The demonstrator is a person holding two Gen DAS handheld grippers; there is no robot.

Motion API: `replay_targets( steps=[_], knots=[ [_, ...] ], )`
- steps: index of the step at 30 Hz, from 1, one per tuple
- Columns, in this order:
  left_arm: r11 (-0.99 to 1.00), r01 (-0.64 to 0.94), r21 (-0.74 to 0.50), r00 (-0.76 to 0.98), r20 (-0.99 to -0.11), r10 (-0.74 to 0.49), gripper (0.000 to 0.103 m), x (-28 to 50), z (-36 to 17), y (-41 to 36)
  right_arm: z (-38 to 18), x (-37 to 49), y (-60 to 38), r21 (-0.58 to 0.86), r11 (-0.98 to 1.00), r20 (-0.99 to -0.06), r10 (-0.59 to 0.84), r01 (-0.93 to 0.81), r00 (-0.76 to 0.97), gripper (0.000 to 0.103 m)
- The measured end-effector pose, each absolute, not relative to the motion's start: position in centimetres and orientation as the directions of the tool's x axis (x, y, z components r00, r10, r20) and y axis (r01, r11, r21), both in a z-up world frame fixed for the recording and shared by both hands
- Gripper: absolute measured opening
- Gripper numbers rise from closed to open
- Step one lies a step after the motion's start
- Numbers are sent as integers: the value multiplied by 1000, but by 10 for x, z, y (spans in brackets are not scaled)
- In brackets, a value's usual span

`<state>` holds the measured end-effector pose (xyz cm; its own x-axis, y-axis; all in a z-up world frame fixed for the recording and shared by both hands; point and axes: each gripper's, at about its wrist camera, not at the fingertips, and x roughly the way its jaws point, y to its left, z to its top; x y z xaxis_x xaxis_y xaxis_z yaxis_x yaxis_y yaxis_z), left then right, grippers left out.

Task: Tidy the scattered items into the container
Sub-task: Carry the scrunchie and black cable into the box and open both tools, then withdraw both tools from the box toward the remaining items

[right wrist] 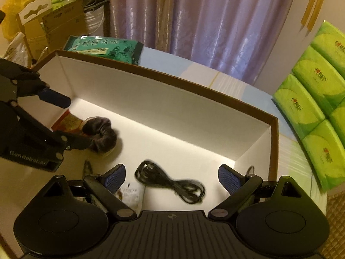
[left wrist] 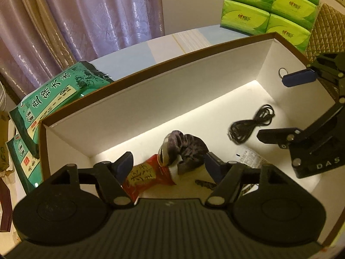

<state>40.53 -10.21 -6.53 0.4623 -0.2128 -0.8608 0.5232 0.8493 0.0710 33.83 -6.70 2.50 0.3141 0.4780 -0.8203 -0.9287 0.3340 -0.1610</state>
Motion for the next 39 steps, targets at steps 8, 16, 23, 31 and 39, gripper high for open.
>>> replay_targets(
  steps=[8, 16, 23, 31, 39],
  knots=[
    [872, 485, 64, 473, -858, -200, 82, 385, -46, -97, 46, 332, -92, -73, 387, -801, 527, -919, 285, 90],
    [895, 446, 24, 491, -842, -223, 89, 359, -16, -88, 70, 310, -116, -9, 434, -763, 580, -901, 287, 92],
    [912, 409, 38, 524, -828, -200, 91, 329, 6, -77, 83, 288, -135, 17, 464, -745, 596, -886, 298, 93],
    [929, 370, 14, 561, -801, -212, 92, 289, 26, -59, 100, 254, -159, 28, 468, -713, 628, -883, 310, 94],
    [949, 315, 17, 604, -775, -187, 92, 249, 39, -43, 111, 228, -177, 48, 482, -695, 645, -875, 317, 95]
  ],
)
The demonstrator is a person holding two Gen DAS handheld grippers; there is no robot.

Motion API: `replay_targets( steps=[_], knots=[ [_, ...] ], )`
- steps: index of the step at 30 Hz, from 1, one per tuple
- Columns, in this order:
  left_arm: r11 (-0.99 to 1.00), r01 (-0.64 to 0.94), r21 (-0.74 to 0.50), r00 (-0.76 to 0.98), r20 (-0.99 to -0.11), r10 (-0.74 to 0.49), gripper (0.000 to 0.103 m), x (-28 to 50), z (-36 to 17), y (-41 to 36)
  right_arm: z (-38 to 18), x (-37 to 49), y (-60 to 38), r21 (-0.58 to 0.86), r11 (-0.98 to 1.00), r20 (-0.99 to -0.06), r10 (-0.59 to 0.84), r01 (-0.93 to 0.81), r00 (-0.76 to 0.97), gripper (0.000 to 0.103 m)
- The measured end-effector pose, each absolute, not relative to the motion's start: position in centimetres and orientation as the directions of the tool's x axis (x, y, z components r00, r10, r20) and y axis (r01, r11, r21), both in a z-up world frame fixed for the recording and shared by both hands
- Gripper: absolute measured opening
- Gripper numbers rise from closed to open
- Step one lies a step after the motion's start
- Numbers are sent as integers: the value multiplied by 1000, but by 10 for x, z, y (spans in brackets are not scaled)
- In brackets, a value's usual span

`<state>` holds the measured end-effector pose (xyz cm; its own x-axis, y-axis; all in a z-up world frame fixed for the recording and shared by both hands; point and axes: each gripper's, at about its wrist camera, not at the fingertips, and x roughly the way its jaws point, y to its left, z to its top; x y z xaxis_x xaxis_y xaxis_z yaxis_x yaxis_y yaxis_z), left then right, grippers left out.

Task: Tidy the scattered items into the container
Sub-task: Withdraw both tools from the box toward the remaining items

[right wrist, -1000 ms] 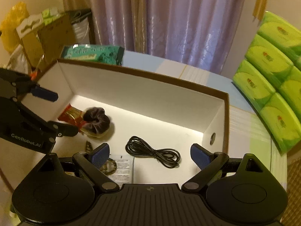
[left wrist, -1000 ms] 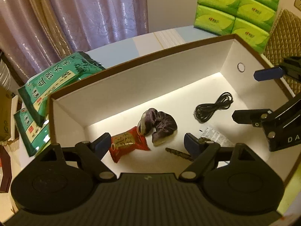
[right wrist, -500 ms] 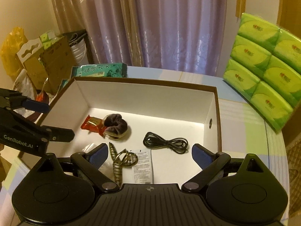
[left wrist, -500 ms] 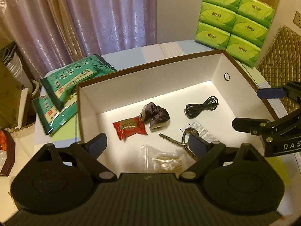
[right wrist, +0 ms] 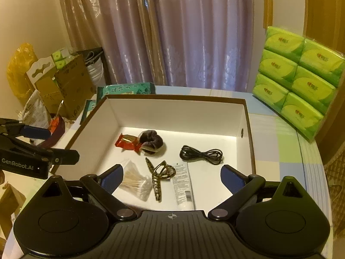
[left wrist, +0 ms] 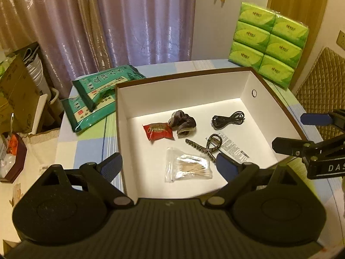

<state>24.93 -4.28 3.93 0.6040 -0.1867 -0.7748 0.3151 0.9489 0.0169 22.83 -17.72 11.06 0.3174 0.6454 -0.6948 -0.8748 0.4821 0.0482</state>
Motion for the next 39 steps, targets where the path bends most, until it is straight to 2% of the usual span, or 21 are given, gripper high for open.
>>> replay_targets(
  steps=[8, 20, 39],
  knots=[
    [957, 289, 6, 645, -740, -191, 92, 214, 49, -25, 117, 206, -200, 81, 493, -669, 671, -866, 320, 95],
    [973, 232, -22, 645, -745, -170, 92, 165, 42, 7, 103, 180, -243, 100, 538, -649, 673, -837, 355, 95],
    [977, 204, -65, 600, -780, -177, 91, 119, 11, 24, 64, 145, -277, 98, 526, -716, 627, -844, 307, 95]
  ],
)
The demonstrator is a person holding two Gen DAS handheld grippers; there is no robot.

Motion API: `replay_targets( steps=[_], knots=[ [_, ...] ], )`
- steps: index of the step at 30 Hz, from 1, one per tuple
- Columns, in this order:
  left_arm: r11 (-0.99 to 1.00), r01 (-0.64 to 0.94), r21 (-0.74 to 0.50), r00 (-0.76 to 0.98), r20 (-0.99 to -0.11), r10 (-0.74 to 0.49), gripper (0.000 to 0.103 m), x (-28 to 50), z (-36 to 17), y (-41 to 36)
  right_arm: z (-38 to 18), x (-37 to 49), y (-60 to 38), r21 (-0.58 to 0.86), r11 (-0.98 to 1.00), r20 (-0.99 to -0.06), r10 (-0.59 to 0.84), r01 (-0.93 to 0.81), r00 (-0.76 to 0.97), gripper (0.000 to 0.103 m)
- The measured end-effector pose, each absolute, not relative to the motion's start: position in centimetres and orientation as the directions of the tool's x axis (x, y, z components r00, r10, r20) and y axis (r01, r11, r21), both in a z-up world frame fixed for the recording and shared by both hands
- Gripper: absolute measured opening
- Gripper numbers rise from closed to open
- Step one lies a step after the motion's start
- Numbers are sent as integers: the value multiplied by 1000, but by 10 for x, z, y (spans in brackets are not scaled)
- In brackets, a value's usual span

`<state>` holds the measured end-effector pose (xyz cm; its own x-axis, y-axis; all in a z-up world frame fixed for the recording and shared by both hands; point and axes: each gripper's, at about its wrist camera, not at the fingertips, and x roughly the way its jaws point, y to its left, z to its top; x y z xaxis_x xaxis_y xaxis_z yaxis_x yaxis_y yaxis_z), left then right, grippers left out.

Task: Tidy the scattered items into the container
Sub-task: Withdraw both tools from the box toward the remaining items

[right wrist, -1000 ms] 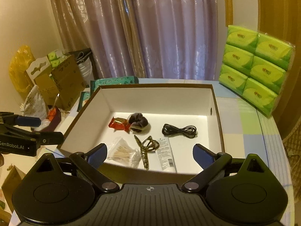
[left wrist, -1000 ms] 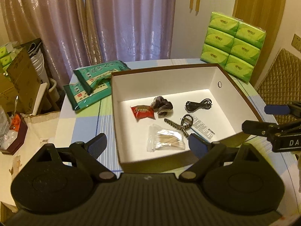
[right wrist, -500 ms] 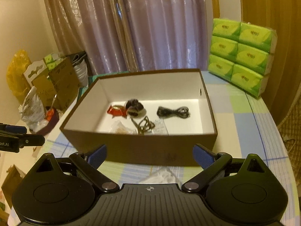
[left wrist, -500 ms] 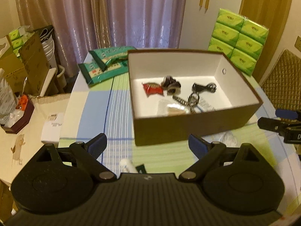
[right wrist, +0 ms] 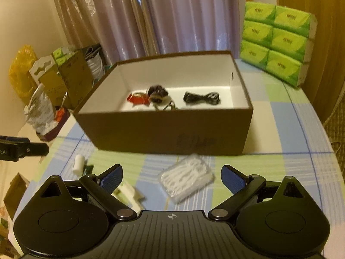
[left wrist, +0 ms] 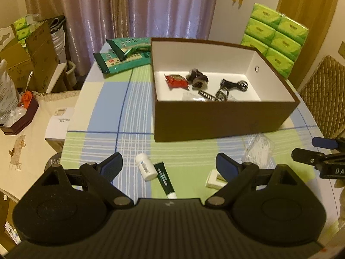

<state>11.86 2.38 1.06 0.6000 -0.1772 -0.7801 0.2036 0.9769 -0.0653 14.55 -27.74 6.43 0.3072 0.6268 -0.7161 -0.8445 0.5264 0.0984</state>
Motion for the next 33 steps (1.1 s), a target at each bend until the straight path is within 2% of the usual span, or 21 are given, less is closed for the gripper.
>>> replay_targets(
  steps=[20, 33],
  knots=[
    [980, 191, -56, 521, -840, -149, 91, 117, -34, 21, 16, 145, -282, 52, 469, -795, 553, -881, 248, 95],
    [987, 157, -28, 493, -864, -103, 88, 136, -50, 28, -13, 181, -262, -11, 367, -812, 539, -930, 223, 95]
  ],
)
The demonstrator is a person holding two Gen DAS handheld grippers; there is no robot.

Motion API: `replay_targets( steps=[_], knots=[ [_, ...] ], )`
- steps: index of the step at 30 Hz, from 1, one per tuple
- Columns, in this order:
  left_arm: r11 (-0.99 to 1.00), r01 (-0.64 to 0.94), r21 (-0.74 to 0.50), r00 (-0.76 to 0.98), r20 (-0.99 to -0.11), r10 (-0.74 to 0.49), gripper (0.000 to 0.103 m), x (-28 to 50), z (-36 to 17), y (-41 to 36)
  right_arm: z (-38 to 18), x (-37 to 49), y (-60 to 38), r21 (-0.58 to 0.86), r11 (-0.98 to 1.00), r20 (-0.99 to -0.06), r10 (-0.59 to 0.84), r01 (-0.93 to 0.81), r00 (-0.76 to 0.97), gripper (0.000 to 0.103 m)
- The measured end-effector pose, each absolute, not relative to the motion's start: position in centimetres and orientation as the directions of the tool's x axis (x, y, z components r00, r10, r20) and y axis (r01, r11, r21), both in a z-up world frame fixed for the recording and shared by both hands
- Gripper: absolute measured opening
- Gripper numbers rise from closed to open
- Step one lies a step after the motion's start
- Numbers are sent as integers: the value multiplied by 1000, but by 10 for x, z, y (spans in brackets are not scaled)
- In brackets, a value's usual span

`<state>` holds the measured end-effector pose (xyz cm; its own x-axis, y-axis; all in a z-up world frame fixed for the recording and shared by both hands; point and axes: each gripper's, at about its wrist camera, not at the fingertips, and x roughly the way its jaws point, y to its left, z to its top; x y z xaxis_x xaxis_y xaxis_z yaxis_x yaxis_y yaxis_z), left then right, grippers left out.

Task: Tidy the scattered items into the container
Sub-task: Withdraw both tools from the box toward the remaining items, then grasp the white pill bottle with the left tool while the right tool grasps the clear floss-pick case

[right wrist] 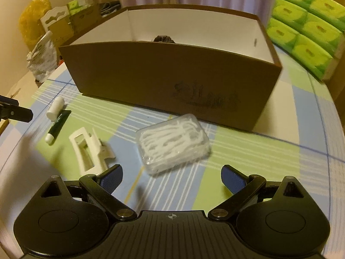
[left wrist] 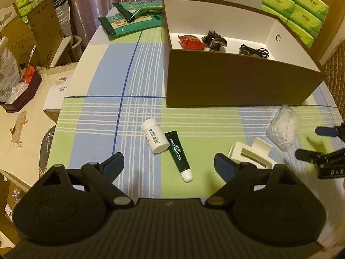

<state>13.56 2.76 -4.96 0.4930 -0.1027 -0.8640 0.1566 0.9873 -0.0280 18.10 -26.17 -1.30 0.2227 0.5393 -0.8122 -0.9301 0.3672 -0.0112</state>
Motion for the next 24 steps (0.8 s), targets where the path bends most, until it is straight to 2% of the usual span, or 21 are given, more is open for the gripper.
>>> replay_targets(
  steps=[14, 17, 18, 22, 24],
  knots=[
    [992, 126, -14, 460, -885, -71, 87, 150, -65, 35, -34, 218, -225, -30, 135, -851, 516, -990, 96, 95],
    [991, 131, -14, 458, -886, -73, 87, 152, -67, 36, -36, 217, -223, -36, 142, -847, 522, -989, 106, 92],
    [991, 133, -11, 458, -886, -71, 86, 153, -68, 36, -36, 217, -224, -31, 150, -844, 526, -988, 106, 83],
    [992, 124, -9, 454, -889, -65, 83, 159, -71, 41, -34, 216, -230, -50, 233, -839, 518, -971, 167, 83],
    [993, 114, -13, 453, -889, -64, 77, 163, -74, 43, -33, 217, -236, -44, 291, -841, 506, -956, 193, 83]
  ],
)
